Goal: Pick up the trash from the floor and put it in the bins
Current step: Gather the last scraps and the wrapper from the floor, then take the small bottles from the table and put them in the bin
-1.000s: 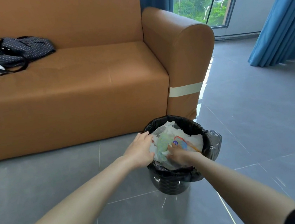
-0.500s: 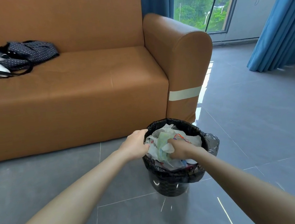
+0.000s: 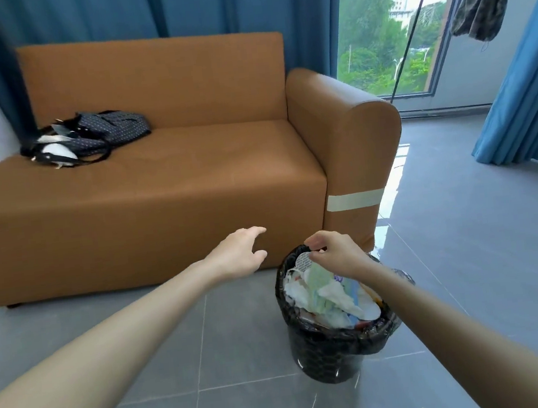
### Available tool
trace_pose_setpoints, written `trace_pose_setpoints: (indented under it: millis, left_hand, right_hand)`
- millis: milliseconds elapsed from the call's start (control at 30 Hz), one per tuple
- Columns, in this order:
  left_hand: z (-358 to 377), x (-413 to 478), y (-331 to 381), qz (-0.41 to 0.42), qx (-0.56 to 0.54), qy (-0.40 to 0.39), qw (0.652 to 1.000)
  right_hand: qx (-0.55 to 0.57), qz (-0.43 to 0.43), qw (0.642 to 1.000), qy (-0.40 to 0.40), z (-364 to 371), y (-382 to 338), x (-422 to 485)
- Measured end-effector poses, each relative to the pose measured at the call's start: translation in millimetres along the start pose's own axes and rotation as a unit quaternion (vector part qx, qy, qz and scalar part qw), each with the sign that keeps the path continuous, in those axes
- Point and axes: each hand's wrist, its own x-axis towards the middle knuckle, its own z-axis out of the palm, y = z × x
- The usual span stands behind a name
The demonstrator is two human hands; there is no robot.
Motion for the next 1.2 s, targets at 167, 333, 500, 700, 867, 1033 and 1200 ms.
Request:
trace_pose_setpoints:
  millis: [167, 333, 500, 700, 867, 1033, 1200]
  left_hand:
    - [-24.9, -11.3, -37.4, -0.027, -0.075, 0.063, 0.995]
    - [-19.2, -12.8, -107.1, -0.069, -0.178, 0.114, 0.975]
    - [-7.2, 10.5, -194.1, -0.148, -0.247, 0.108, 0.952]
    - [-42.3, 34.0, -228.9, -0.237, -0.318, 0.071, 0.916]
    - [-124.6, 35.3, -201.6, -0.260, -0.341, 0.050, 0.902]
    - [-254.8, 20.1, -140.6, -0.266, -0.355, 0.054, 0.895]
    - [-381.9, -13.2, -64.3, -0.263, -0.374, 0.061, 0.887]
  right_hand:
    - [0.076, -0.027, 0.996, 0.040, 26.7, -50.9, 12.2]
    - [0.119, -0.023, 0.992, 0.032, 82.8, -87.2, 41.6]
    - [0.116, -0.010, 0.993, -0.022, 142.8, -102.6, 89.1]
    - [0.106, 0.036, 0.989, -0.096, 144.1, -145.1, 125.6]
    - [0.111, 0.049, 0.983, -0.140, 83.8, -212.0, 135.3]
    - [0.106, 0.050, 0.980, -0.161, -26.6, -299.9, 131.1]
    - [0.123, 0.049, 0.979, -0.158, -148.7, -385.9, 111.7]
